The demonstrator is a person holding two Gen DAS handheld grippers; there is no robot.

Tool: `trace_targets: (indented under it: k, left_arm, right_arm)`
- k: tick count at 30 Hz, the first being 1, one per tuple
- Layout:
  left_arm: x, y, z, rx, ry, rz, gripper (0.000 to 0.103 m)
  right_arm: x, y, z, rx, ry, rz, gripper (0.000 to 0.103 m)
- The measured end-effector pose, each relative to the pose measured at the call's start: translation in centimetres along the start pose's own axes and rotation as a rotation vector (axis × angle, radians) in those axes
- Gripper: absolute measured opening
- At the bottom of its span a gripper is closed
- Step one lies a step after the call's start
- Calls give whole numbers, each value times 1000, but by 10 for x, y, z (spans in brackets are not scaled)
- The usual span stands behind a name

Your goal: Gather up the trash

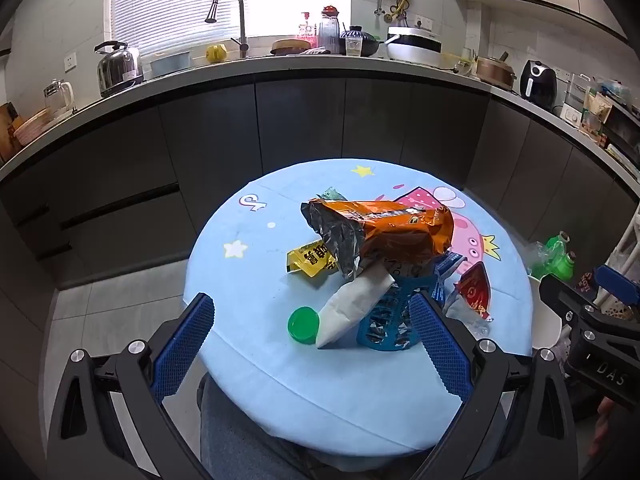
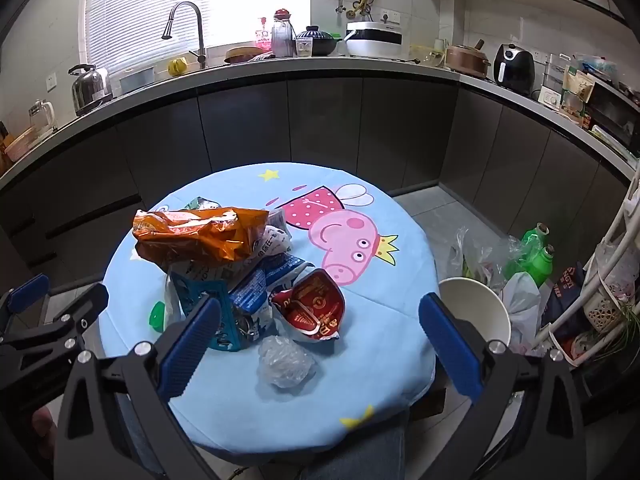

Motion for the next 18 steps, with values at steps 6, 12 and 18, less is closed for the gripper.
trace_targets:
  k: [6, 12, 18]
  left_arm:
    - [-4, -4, 6, -2, -5, 1, 94]
    - [-5, -3, 6, -2, -4, -3, 94]
    - [-9, -3, 9, -3, -4, -3, 95]
  right_arm:
    - [-2, 0, 0, -1, -6, -2, 100]
    - [-1, 0, 0, -1, -10, -3, 100]
    - [4, 1, 0, -1, -8, 0, 100]
Point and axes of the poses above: each gripper's, at about its wrist camera, not at the fingertips, and x roughly the way its jaws point, y to its left, z to its top, the point moved 6 cm from there along x, roughly the way its jaws point, and after that the axes turned 12 degrees about -z, right-handed, at the moved point
